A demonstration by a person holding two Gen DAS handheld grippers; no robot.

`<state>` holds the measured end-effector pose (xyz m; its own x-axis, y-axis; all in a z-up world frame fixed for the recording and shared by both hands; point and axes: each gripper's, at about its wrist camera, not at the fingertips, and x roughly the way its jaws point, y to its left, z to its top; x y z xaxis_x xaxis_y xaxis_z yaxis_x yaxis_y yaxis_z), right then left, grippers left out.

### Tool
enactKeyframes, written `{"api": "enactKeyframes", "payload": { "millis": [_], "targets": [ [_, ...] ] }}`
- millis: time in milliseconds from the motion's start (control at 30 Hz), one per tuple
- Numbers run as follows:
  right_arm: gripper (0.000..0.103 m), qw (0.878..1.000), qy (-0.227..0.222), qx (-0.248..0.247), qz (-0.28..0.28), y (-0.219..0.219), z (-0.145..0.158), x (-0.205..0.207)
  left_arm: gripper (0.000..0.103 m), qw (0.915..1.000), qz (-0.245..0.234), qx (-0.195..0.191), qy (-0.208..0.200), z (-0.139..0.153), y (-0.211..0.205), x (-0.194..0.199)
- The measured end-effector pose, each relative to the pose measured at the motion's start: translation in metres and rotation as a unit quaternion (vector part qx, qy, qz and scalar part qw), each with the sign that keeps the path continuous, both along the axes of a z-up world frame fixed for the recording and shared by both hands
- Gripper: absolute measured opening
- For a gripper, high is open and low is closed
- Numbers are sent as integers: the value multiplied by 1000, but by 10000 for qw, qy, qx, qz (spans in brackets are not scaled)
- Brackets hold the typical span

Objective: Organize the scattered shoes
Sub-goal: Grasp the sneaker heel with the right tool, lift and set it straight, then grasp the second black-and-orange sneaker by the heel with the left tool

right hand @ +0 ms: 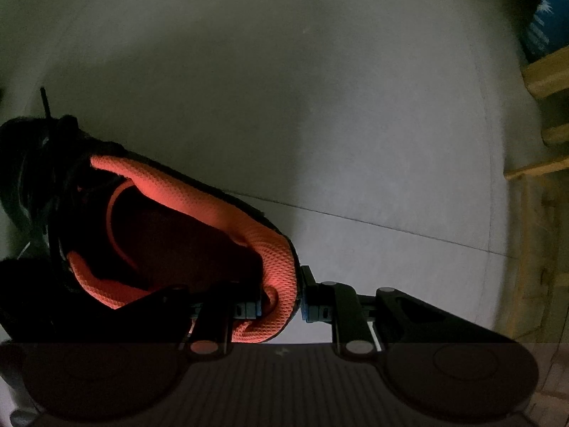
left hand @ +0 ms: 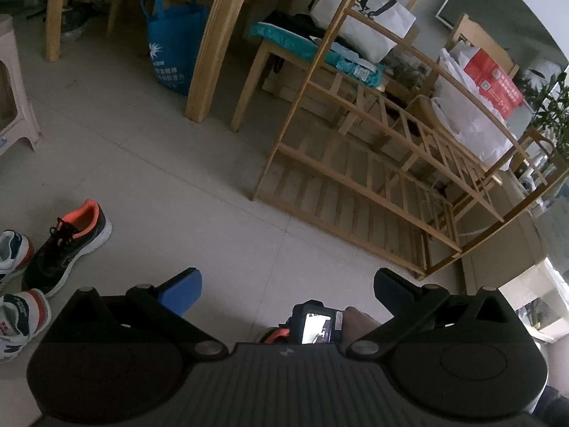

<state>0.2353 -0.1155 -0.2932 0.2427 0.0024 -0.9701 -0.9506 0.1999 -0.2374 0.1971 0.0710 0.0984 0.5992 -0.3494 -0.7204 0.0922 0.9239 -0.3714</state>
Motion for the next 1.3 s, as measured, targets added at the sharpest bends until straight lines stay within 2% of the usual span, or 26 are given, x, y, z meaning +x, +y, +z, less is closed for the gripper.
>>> {"api": "enactKeyframes", "payload": {
  "millis": [67,100,133,233,467,633,700,800,933,1100,1300],
  "targets": [
    [57,9999,-114,30,-36,-4,6,0,103,10000,-10,27,1,-1,-1,1],
    [91,9998,-170,84,-81,-6,11,1,103,10000,-5,41,0,-1,-2,1],
    [103,9995,-222,158,-131,-8,15,0,103,10000,3,55,-2,-2,-2,2],
    [103,9971,-276,468,-533,-17,37,3,103,9999,16,109,-16,-3,-5,3],
    [103,9814,36,1020,-1625,-39,122,-19,103,9995,-16,308,-41,-9,-17,7],
    [103,9602,466,1355,-2399,-63,189,-55,103,9998,-78,125,-129,-21,-21,9],
    [103,9419,679,1721,-2802,-83,226,-81,103,9994,-101,36,-317,-25,-21,8],
    [103,9348,400,2123,-2819,-96,253,-119,103,9981,-144,49,-593,-32,-21,6],
    [103,9419,-238,2185,-2540,-106,278,-167,103,9982,-196,259,-505,-36,-10,13],
    [103,9329,-286,2601,-2473,-119,301,-198,103,9966,-487,589,-301,-24,16,31],
    [103,9289,-366,2597,-2613,-126,308,-204,103,9917,-526,1157,-203,-7,72,52]
  ]
}}
